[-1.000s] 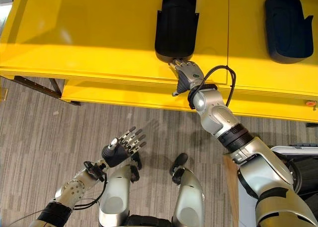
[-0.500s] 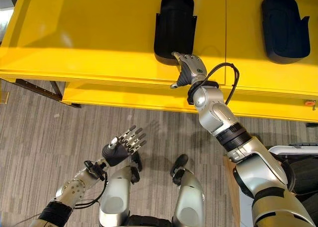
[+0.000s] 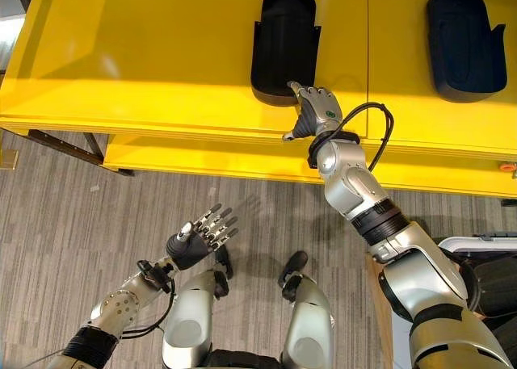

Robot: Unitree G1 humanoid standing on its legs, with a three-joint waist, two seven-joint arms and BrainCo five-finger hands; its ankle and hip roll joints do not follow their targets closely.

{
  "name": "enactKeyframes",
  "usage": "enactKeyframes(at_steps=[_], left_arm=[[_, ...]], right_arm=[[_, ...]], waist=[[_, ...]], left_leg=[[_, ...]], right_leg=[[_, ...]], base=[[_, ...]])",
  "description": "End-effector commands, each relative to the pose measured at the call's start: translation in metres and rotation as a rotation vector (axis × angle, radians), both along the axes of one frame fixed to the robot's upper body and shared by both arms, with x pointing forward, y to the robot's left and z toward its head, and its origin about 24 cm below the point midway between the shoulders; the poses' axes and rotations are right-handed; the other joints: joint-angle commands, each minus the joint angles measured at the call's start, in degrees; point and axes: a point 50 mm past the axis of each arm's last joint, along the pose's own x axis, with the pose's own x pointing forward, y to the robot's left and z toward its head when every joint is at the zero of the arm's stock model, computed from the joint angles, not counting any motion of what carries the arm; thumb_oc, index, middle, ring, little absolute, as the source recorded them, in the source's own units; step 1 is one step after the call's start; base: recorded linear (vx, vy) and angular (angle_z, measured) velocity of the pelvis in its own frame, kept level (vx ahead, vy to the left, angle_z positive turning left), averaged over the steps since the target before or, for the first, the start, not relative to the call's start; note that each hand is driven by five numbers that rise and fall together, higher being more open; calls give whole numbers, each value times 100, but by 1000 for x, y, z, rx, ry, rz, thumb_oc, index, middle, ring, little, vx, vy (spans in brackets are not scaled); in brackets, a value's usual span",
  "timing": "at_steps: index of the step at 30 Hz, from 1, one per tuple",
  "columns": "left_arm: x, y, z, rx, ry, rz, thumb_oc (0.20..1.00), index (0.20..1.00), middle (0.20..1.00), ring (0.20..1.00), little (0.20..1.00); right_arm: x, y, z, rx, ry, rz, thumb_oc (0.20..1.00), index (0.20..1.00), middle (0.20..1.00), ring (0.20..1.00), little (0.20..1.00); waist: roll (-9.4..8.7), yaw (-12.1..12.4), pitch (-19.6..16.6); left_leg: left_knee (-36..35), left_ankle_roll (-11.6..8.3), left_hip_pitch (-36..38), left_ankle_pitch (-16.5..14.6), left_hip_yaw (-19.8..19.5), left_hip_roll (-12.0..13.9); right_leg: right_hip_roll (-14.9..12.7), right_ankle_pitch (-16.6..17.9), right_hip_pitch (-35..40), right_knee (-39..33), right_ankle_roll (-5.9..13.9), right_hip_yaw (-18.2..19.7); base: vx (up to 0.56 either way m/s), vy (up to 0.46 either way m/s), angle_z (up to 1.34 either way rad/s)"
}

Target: Move parts from the plastic box to the shelf.

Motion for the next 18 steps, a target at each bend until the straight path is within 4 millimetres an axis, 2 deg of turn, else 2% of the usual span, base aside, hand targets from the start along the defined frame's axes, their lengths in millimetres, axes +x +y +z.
enactKeyframes(at_steps=[1, 3, 6, 14, 18], left_arm=[[-10, -22, 12, -61, -29, -73, 1000, 1000, 1000, 1000, 1000], [-10, -22, 13, -66, -29, -71, 1000, 1000, 1000, 1000, 1000], [-10, -25, 12, -82, -24, -64, 1000, 1000, 1000, 1000, 1000], [-12, -26, 7, -109, -38, -47, 1000, 1000, 1000, 1000, 1000], [-14, -22, 5, -122, -48, -32, 1000, 1000, 1000, 1000, 1000]], right_arm=[[-13, 26, 68, -12, -406, 168, 1000, 1000, 1000, 1000, 1000], [-23, 34, 74, -24, -494, 232, 1000, 1000, 1000, 1000, 1000], [-48, 53, 80, -41, -641, 419, 1000, 1000, 1000, 1000, 1000], [-102, 88, 67, -85, -623, 846, 1000, 1000, 1000, 1000, 1000], [-117, 94, 54, -97, -549, 948, 1000, 1000, 1000, 1000, 1000]], waist=[[20, 122, -292], [31, 105, -297], [67, 47, -291], [129, -87, -187], [128, -144, -166]], left_leg=[[69, -347, 197, -202, -176, 340], [71, -343, 194, -208, -170, 341], [93, -335, 176, -229, -161, 340], [141, -357, 94, -268, -84, 354], [160, -365, 43, -276, -34, 370]], right_leg=[[-406, -240, 140, 349, 663, 83], [-402, -235, 131, 347, 667, 92], [-403, -227, 94, 350, 677, 119], [-409, -205, -48, 343, 698, 181], [-419, -191, -129, 351, 709, 202]], base=[[6, 36, 0], [2, 16, 0], [-7, 24, -1], [-32, 33, -5], [-36, 26, -3]])
